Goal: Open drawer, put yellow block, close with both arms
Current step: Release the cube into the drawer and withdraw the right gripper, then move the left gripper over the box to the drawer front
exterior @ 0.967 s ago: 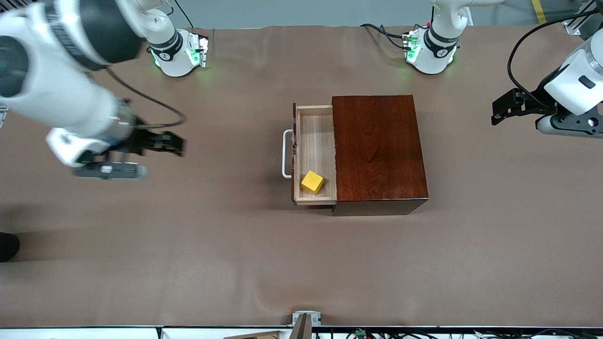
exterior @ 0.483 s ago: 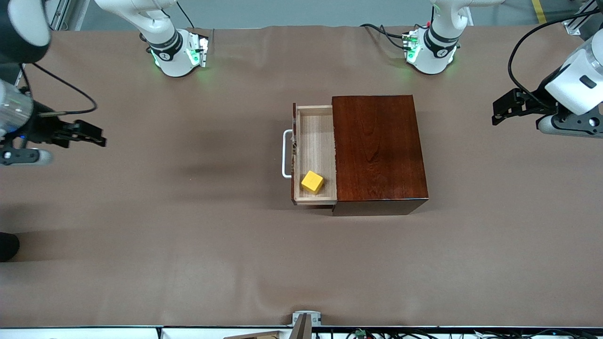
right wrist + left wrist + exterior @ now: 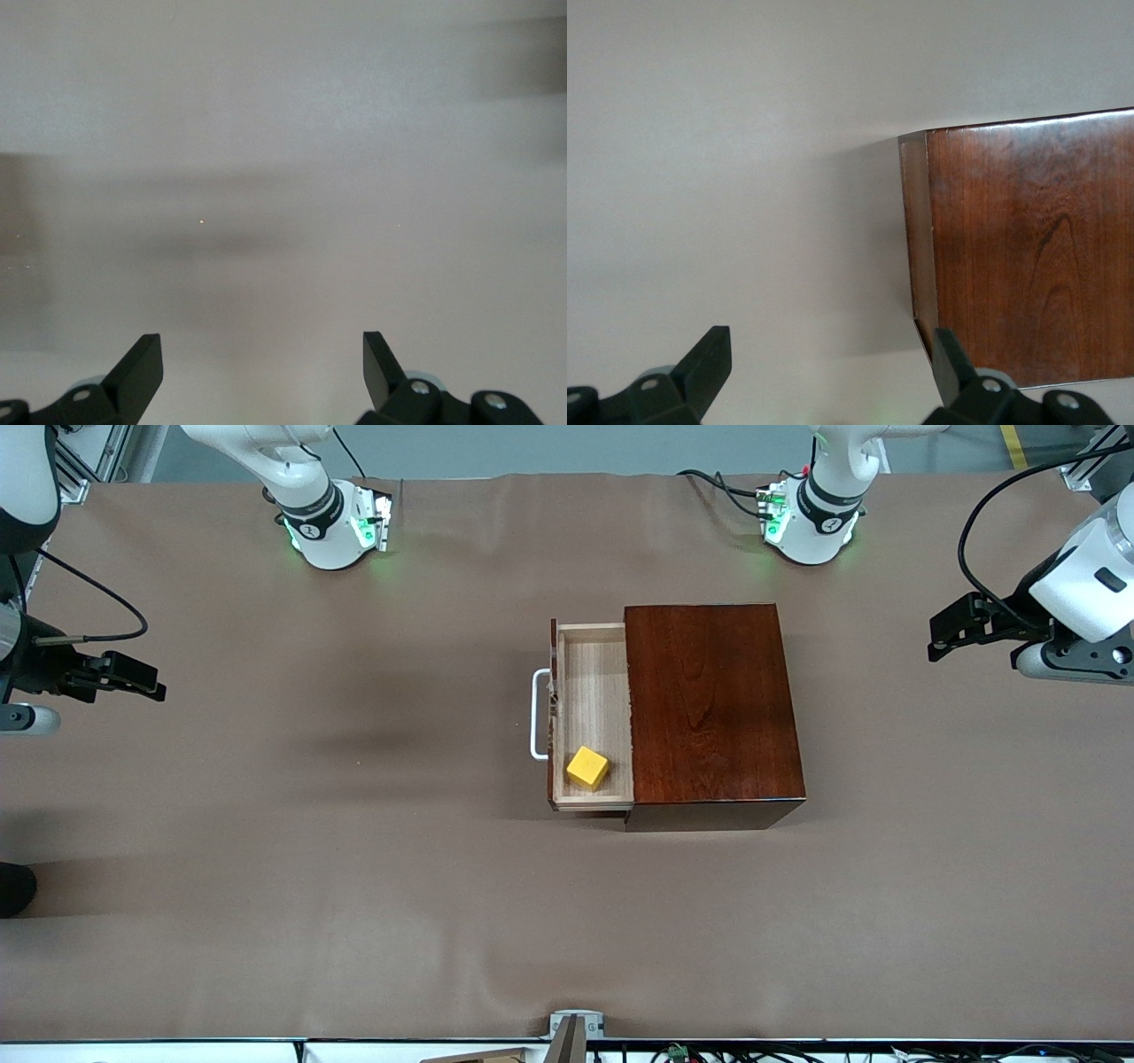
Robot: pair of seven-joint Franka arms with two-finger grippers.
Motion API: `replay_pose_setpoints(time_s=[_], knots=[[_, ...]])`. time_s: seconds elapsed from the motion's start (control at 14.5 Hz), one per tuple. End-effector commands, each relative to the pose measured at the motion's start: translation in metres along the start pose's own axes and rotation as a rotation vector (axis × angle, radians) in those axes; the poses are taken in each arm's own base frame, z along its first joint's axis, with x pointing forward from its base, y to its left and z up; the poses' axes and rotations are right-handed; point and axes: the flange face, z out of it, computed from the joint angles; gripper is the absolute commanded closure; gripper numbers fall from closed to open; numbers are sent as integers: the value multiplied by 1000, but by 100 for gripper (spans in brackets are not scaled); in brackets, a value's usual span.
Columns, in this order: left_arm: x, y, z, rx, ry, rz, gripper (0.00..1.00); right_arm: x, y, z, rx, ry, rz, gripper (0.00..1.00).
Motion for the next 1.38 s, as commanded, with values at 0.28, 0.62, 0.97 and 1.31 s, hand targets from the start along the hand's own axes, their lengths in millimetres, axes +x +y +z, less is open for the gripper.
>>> replay_pose_setpoints(time_s=[0.28, 0.62, 0.97, 1.31], knots=[[40, 58, 65, 0, -81, -179, 0, -4, 2, -19, -16, 37, 15, 0], [44, 144, 96, 8, -85, -292, 0, -4, 0, -19, -16, 35, 12, 0], [35, 216, 129, 34, -114, -473, 0, -4, -3, -15, -16, 22, 7, 0], [20, 282, 147, 39, -97, -606, 0, -4, -3, -13, -14, 19, 8, 0]])
